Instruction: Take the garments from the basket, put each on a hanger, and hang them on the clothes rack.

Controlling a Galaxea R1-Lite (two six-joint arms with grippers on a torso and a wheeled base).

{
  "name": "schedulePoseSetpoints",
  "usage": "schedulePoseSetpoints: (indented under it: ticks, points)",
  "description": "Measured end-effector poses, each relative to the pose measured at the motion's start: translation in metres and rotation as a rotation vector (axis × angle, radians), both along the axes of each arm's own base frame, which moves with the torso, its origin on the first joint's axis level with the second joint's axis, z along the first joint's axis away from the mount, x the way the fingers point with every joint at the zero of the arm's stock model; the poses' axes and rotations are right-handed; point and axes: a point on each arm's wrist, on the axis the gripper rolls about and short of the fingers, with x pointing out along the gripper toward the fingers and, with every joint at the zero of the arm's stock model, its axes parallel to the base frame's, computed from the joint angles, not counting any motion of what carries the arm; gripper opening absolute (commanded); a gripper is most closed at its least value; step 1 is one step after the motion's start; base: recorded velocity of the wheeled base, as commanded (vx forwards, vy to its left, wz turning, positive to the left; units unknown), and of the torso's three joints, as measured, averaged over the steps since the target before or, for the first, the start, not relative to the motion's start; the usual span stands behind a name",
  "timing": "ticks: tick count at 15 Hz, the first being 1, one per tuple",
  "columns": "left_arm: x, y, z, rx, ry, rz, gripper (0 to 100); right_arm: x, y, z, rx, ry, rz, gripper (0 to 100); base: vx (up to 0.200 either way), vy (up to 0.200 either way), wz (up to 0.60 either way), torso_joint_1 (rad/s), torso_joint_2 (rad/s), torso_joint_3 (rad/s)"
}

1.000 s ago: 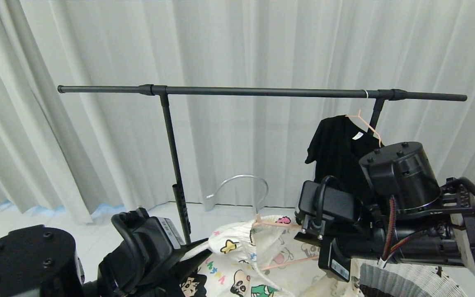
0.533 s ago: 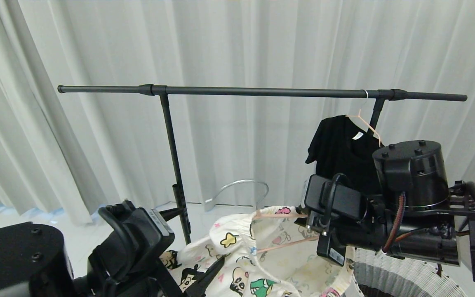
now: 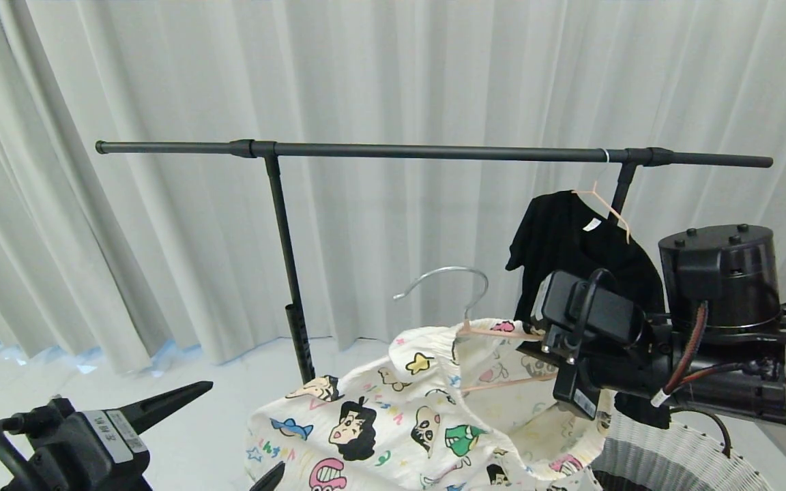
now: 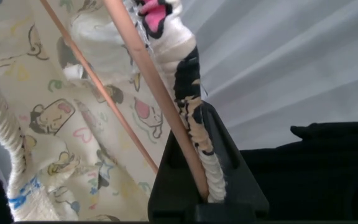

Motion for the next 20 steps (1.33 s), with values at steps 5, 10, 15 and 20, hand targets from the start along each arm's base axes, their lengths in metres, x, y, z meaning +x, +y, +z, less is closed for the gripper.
schedulePoseSetpoints:
  ticks: [5,10,15,20]
  points:
    - [0.003,0.011,-0.016,0.030,0.076,0.068,100,-0.010,-0.008,0.004,0.022,-0.005,0.030,0,0.000,0.000,0.00,0.000,0.00,0.000]
    - [0.011,0.008,-0.025,0.074,0.141,0.080,100,-0.015,-0.006,0.007,0.031,-0.014,0.047,0,0.000,0.000,0.00,0.000,0.00,0.000]
    - [0.012,0.007,-0.028,0.084,0.160,0.069,0,-0.015,-0.006,0.008,0.033,-0.018,0.047,0,0.000,0.000,0.00,0.000,0.00,0.000]
    - [0.021,0.019,-0.032,0.088,0.191,0.189,0,-0.014,-0.008,0.009,0.036,-0.020,0.031,0,0.000,0.000,0.00,0.000,0.00,0.000]
